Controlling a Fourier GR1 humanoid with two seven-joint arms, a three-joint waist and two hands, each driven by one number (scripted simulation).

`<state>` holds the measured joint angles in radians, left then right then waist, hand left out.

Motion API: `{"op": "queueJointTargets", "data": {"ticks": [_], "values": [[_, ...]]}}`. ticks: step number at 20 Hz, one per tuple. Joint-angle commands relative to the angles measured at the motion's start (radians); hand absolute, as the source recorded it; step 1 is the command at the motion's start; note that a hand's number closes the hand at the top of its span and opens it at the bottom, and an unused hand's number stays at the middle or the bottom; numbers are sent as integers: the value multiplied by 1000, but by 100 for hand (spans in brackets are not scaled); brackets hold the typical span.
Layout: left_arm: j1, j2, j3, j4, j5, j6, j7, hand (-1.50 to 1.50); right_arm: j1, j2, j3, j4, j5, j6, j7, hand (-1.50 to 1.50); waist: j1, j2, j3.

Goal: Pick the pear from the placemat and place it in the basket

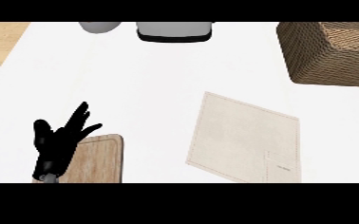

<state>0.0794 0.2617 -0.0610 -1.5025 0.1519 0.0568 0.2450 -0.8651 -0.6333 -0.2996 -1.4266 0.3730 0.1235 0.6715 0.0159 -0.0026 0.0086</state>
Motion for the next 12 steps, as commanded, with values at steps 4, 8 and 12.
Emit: {"op": "queueJointTargets", "data": {"ticks": [4, 8, 12], "values": [[45, -22, -44, 59, -46, 9, 27, 0, -122, -106, -19, 329, 39, 13, -179, 150, 21, 15, -9], [32, -29, -38, 90, -48, 9, 26, 0, -105, -46, 1, 399, 79, -80, -258, 150, 16, 15, -9], [8, 7, -7, 106, -30, -25, 29, 0, -115, -68, -53, 569, 46, -82, -379, 150, 18, 18, -8]]}}
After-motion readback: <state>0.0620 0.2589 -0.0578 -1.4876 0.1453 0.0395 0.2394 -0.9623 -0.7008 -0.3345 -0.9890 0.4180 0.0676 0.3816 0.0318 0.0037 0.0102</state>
